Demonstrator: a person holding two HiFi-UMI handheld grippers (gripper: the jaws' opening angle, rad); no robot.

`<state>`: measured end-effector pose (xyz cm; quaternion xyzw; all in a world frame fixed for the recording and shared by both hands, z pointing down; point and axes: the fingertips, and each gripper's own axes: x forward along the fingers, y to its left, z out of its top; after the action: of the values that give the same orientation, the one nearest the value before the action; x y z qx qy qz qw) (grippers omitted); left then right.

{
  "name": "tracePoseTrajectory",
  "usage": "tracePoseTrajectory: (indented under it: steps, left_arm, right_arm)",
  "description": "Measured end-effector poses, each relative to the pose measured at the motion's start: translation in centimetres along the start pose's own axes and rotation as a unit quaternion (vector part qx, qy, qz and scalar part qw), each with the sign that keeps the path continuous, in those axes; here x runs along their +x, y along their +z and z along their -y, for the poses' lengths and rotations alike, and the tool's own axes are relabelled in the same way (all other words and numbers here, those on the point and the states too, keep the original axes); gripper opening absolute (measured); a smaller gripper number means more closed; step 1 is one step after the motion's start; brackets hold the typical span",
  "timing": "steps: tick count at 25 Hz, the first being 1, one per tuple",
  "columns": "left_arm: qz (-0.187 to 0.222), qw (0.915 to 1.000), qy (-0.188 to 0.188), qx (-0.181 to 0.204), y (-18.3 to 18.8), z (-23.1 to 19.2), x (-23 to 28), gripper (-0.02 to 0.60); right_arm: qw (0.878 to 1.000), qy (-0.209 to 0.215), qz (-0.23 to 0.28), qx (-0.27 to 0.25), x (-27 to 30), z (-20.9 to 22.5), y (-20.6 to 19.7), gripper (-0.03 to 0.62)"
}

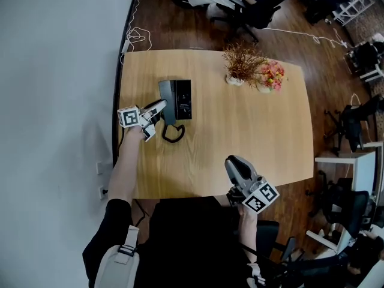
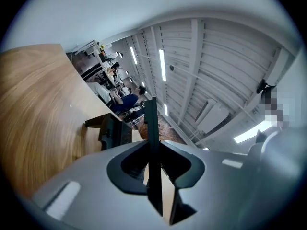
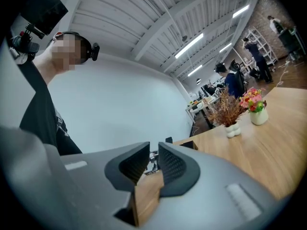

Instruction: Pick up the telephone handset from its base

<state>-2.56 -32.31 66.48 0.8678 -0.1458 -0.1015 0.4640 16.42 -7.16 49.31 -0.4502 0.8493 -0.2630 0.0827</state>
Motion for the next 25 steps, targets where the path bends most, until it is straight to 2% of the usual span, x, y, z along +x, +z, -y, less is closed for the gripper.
tracePoseTrajectory:
  steps: [7,10,16,21,25]
  left_arm:
    - [0.042,0.9971,-0.049,0.040,-1.1,9.3,-3.7,0.077]
    - [0.059,0.9957,-0.053,0.048,-2.4,12.6,-5.7,0.077]
    - [0.063,0.9930,-0.057,0.082,-4.4,18.8,-7.6,0.075]
    - [0.061,0.9910,-0.065,0.100,-4.9,21.2,-7.9,0.075]
    - [0.079,0.9911,-0.069,0.083,-5.1,22.0,-8.6,0.075]
  right_arm:
    - [1.000,0.024,0.010,-0.005,1.5,-1.7,0.4,0.054]
    - [0.999,0.036,0.011,-0.007,2.1,-2.6,0.5,0.054]
    - [0.998,0.063,0.014,-0.014,3.2,-4.3,1.3,0.054]
    - [0.997,0.079,0.010,-0.018,5.2,-4.9,0.8,0.054]
    - [0.996,0.092,0.006,-0.019,5.9,-6.0,0.8,0.052]
